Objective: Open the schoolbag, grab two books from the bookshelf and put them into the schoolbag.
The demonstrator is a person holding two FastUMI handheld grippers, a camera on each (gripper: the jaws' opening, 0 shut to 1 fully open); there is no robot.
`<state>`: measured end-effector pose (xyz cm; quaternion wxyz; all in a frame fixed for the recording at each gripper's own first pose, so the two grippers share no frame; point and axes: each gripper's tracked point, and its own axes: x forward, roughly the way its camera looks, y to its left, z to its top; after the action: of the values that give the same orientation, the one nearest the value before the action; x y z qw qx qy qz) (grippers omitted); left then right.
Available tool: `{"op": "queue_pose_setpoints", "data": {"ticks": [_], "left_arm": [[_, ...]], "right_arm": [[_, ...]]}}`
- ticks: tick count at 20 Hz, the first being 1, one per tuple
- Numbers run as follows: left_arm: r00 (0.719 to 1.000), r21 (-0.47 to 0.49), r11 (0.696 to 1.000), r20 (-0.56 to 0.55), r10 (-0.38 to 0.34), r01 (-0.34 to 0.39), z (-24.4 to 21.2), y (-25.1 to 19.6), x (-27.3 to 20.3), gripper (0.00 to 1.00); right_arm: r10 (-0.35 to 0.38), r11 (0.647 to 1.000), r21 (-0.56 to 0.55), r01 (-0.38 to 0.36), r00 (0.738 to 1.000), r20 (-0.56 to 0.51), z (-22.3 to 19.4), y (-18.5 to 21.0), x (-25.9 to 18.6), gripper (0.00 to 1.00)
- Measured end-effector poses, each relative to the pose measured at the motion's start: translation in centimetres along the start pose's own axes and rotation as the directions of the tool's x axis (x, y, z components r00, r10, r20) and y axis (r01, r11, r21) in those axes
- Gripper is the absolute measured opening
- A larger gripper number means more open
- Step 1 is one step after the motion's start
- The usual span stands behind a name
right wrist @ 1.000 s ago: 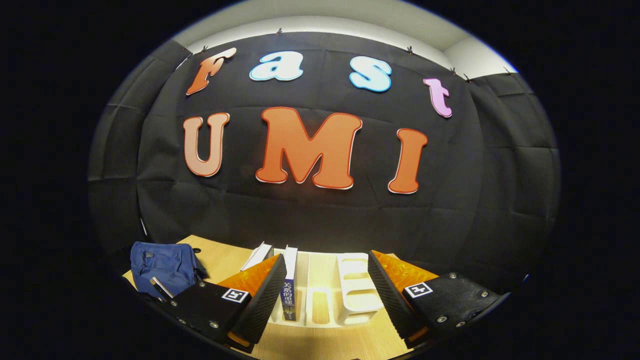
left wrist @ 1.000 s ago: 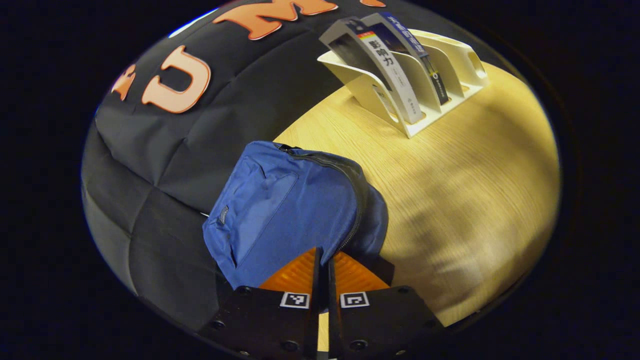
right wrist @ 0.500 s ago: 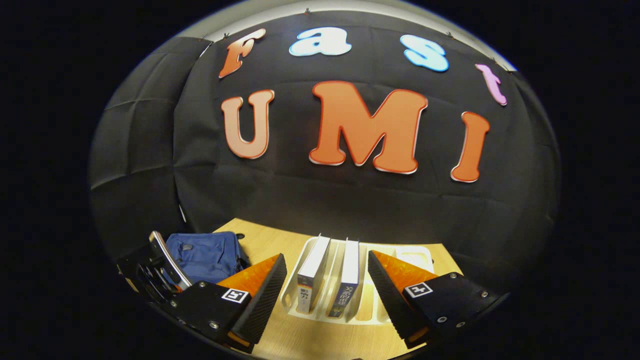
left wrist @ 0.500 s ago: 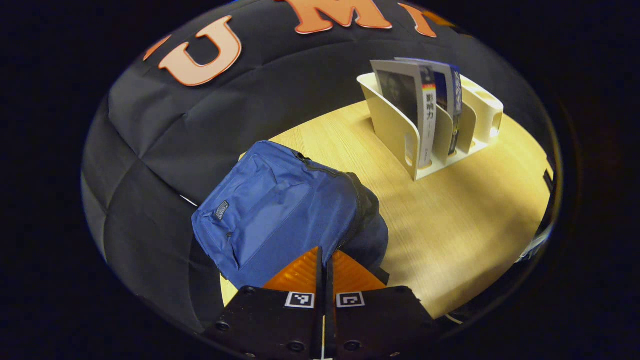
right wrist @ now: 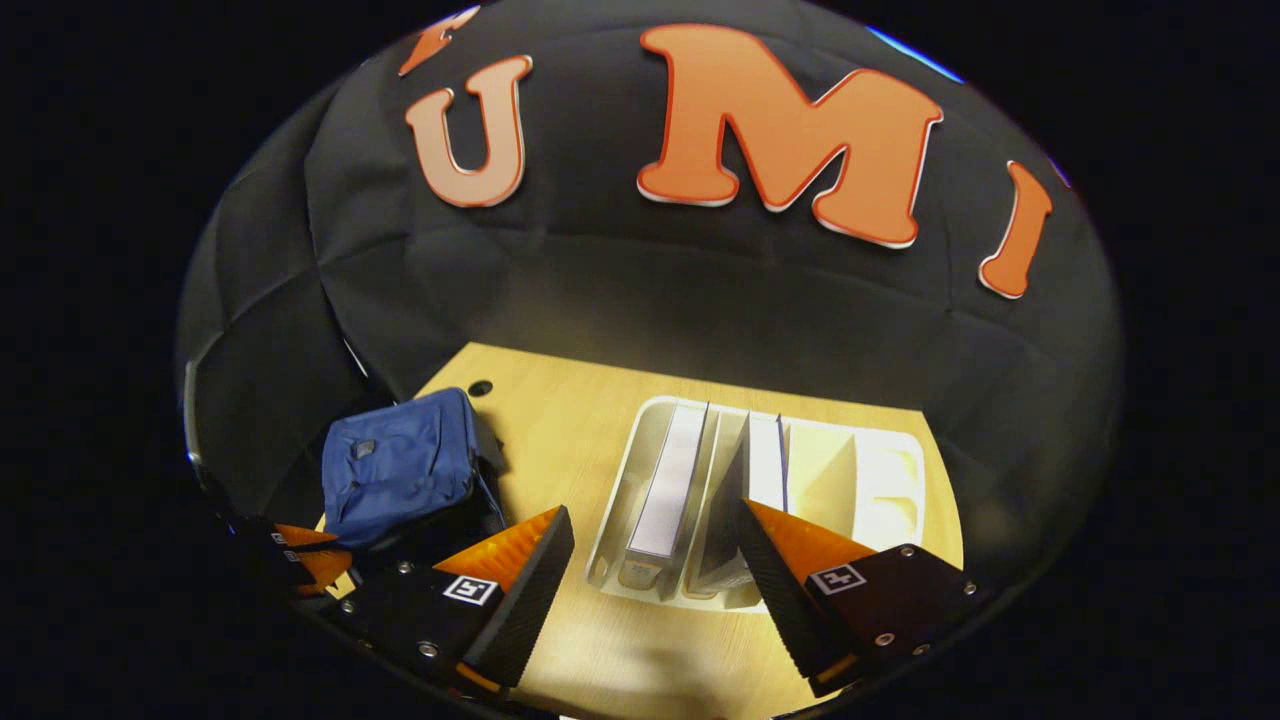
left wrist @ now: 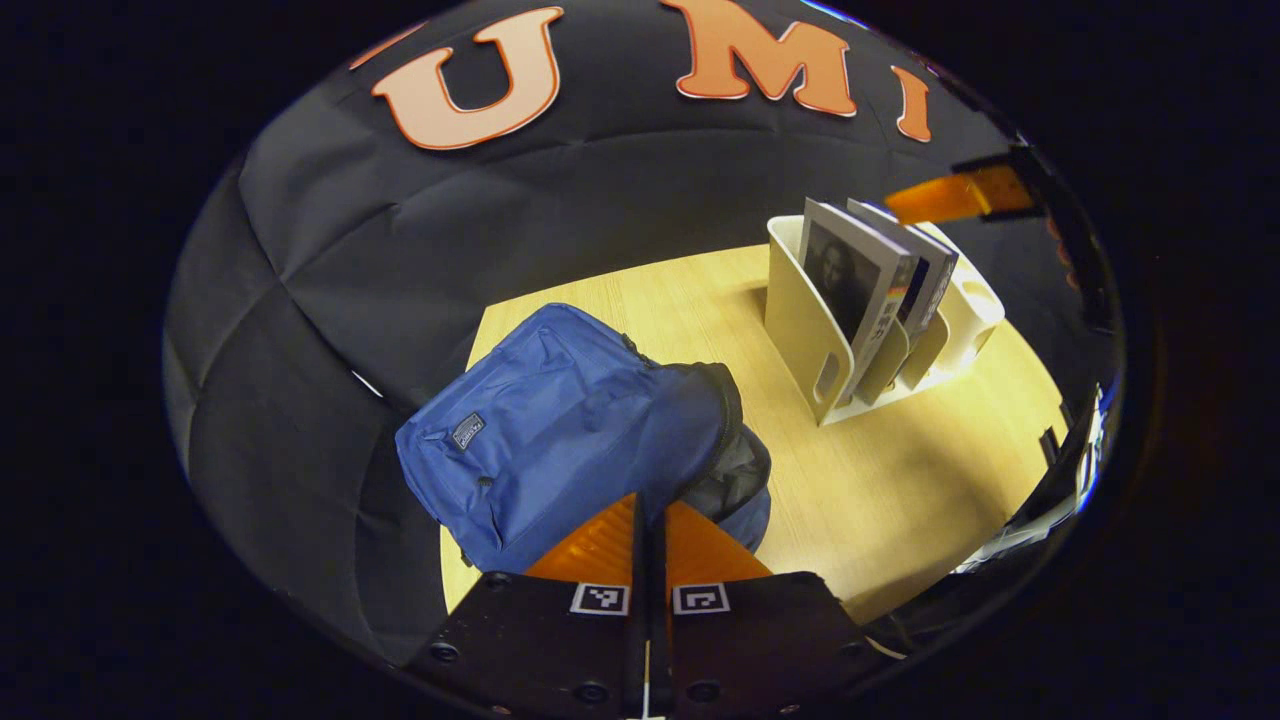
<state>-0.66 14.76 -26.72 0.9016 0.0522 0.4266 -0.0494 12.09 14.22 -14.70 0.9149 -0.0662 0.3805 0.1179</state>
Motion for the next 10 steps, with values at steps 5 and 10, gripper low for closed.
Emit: {"op": "queue_pose_setpoints", "data": {"ticks": [5,10], "left_arm": [[0.999,-0.008,1.000,0.051,-0.017,0.017,3.1,2.5,-1.7,0.01],[0.996,0.000,0.998,0.062,-0.059,0.059,3.6,2.1,-1.3,0.01]], "right_arm": [[-0.017,1.000,0.013,0.018,0.991,-0.134,0.2,0.0,3.4,0.84],[-0.067,0.996,0.033,0.078,0.965,-0.253,1.1,-1.8,6.4,0.72]]}}
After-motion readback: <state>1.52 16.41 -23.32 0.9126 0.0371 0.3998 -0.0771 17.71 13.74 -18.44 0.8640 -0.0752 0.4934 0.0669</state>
